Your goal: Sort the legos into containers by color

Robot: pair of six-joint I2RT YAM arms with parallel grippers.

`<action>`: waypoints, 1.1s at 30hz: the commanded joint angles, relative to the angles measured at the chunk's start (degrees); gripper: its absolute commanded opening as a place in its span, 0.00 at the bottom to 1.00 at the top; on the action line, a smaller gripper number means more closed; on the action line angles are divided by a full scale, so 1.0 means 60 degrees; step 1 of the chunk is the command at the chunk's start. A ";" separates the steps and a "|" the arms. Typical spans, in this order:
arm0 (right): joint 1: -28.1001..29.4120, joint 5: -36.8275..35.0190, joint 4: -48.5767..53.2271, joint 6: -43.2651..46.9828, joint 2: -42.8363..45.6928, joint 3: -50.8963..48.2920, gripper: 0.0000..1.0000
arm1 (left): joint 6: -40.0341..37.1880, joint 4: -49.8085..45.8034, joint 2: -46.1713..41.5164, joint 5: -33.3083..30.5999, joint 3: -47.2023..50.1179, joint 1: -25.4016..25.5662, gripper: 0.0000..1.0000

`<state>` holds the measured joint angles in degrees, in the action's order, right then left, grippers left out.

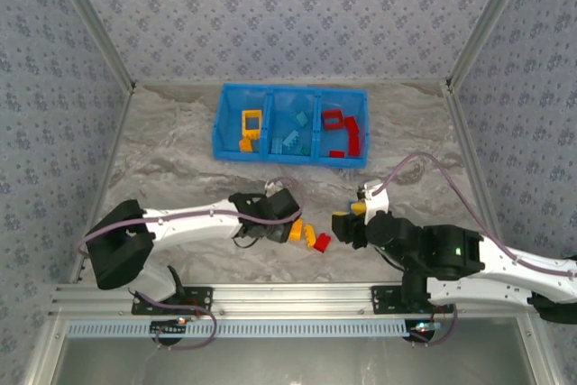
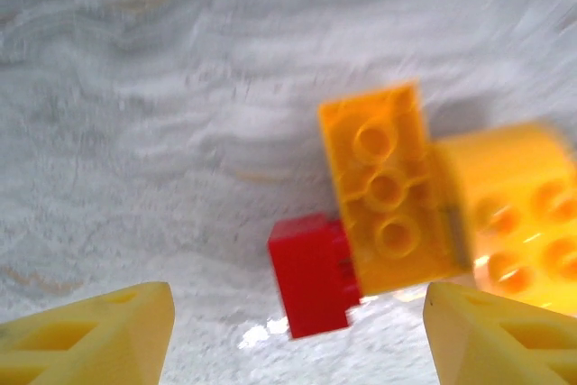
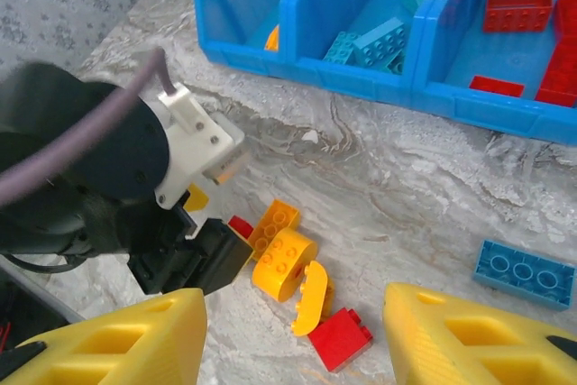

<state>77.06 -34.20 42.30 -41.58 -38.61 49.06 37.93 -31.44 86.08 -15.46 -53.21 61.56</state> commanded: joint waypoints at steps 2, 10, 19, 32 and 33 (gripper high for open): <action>-0.0432 0.0126 -0.0003 0.0119 -0.0028 0.0061 0.56 | -0.0169 -0.0174 0.0162 0.0908 -0.1038 -0.0741 0.71; -0.0921 0.1494 -0.0810 0.0662 -0.0858 -0.0006 0.56 | -0.0196 -0.1935 0.2877 0.1559 -0.3328 -0.1039 0.60; -0.1146 0.1931 -0.1183 0.0825 -0.1016 -0.0077 0.56 | 0.0469 -0.2379 0.3768 0.1598 -0.3702 -0.1031 0.60; -0.1212 0.2183 -0.1455 0.0782 -0.1108 -0.0212 0.56 | 0.0460 -0.1995 0.4256 0.1678 -0.3890 -0.1031 0.37; -0.1212 0.2188 -0.1468 0.0777 -0.1123 -0.0233 0.56 | 0.0451 -0.1970 0.4235 0.1647 -0.3905 -0.1031 0.36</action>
<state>70.08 -21.56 34.02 -37.47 -45.47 48.25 40.56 -43.09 110.85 -5.74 -75.07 55.13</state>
